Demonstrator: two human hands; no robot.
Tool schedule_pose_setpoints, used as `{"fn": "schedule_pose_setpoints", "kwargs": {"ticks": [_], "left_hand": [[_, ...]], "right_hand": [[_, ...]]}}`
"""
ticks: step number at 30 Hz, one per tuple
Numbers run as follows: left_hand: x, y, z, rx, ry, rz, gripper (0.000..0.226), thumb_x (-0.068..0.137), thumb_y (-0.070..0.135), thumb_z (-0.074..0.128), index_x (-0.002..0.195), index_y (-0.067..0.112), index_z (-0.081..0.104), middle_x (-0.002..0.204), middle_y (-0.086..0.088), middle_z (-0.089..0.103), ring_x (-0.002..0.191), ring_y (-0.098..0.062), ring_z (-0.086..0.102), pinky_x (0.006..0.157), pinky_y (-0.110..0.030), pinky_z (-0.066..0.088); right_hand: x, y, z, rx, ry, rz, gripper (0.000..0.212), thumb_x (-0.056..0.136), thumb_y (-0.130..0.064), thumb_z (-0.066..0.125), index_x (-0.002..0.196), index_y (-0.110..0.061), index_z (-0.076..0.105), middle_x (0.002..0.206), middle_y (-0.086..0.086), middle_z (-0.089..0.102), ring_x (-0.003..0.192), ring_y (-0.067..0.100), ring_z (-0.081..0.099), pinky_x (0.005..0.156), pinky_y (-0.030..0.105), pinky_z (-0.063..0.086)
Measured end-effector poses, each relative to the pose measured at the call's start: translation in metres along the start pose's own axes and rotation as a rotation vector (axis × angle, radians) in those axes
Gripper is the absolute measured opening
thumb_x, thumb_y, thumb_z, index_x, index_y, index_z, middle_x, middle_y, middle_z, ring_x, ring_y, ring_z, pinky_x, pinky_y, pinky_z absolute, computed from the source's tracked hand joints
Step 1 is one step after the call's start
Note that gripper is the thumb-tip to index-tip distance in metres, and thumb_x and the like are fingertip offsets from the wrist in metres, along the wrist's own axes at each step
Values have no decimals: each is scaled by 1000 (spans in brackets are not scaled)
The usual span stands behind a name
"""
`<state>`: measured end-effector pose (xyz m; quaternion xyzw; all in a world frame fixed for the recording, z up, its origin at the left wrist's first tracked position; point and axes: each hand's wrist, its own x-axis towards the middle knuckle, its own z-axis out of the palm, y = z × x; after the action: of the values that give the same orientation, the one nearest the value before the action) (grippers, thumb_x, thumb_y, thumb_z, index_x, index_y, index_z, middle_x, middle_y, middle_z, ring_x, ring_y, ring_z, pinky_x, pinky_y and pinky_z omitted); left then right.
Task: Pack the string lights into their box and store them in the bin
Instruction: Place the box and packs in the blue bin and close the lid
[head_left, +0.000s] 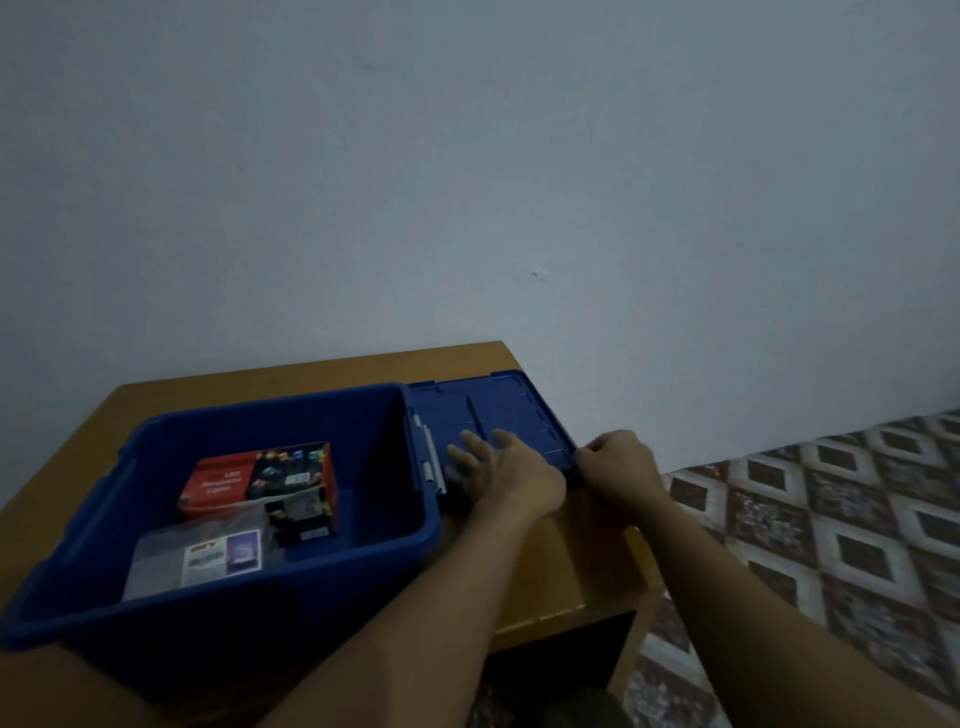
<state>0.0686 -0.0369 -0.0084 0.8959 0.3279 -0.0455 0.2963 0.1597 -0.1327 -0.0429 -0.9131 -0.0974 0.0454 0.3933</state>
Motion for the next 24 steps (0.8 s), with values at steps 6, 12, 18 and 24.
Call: {"fn": "schedule_pose_setpoints", "kwargs": {"ticks": [6,12,18,24], "left_hand": [[2,-13,10,3,-11,-34,77,100,29,44,158,5,1,163,-23,-16,149,-44,-18,121,-53,-7],[-7,-15,16,-18,37,-8,72,94,36,49,154,5,20,163,-24,2,149,-43,-1,121,-54,10],[-38,-8,10,-218,37,103,57,98,39,40,148,13,27,155,-12,27,142,-33,20,114,-49,27],[-60,10,-14,-535,-67,117,63,95,39,40,150,17,20,150,-14,34,133,-35,37,108,-50,38]], "right_hand": [[-2,-4,9,-20,-25,40,27,88,-17,59,66,-10,44,60,6,46,54,21,46,49,26,33],[-11,-3,2,93,-32,133,26,91,-22,63,77,-2,53,77,15,59,69,30,59,60,36,48],[-31,-13,-27,588,-61,298,14,94,-11,61,96,1,56,88,19,59,72,30,57,57,37,47],[-61,-54,-74,601,-85,137,12,100,-13,56,108,-5,61,95,17,66,81,29,63,59,37,50]]}}
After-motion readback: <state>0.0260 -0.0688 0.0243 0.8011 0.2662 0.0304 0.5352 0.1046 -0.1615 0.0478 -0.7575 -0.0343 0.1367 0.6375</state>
